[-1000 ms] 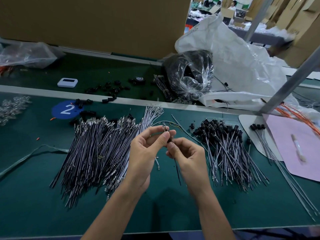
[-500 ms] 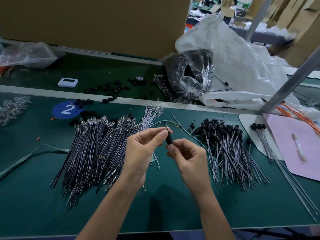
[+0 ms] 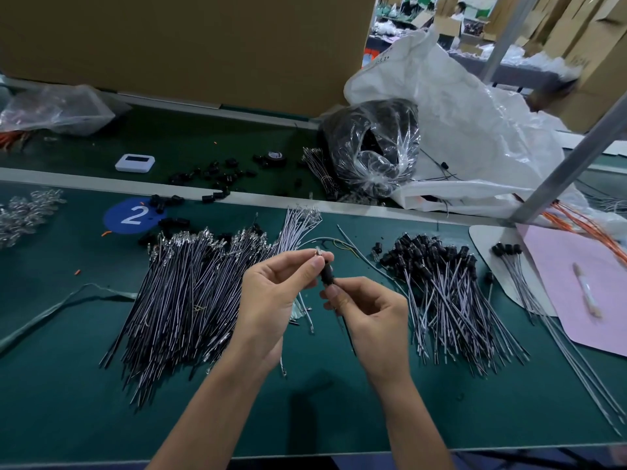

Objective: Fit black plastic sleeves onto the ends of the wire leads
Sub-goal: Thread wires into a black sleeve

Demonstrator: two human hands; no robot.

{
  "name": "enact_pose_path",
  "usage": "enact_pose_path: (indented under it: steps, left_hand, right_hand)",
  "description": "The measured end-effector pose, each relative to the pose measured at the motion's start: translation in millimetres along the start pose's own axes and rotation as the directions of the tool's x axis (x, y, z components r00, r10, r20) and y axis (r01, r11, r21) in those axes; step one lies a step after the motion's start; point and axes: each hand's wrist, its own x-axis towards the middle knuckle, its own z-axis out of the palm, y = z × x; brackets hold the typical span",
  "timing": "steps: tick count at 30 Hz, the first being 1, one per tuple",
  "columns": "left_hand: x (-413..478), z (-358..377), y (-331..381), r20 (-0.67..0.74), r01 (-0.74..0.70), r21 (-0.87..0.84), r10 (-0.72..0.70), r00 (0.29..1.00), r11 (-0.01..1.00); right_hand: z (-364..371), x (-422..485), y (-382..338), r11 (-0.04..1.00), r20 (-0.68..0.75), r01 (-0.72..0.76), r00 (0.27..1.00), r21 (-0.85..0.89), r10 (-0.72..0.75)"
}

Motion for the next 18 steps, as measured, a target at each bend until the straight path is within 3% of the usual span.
enact_pose_path:
  steps: [3,8,18]
  left_hand:
    - [-0.5,0.2,1.8,-0.003,0.018,-0.011,-0.018,1.000,1.000]
    - [-3.8,1.5,1.2,-0.081,0.025,-0.049,-0.029,0.996,0.998]
    - [-5.8,-0.6,6.9,-0.015,-0.006,-0.182,0.003,1.000,0.983]
  right_hand:
    - [3.7,-2.4,-0.8,0.999,-0.042,0.012,0.999,0.036,-0.010]
    - [12.2,-11.0,2.8,0.994,-0.191,0.103,0.975,-0.047,-0.110]
    - [7.3,-11.4,-3.3,0.996,-0.080,0.046,0.996,0.073,-0.040]
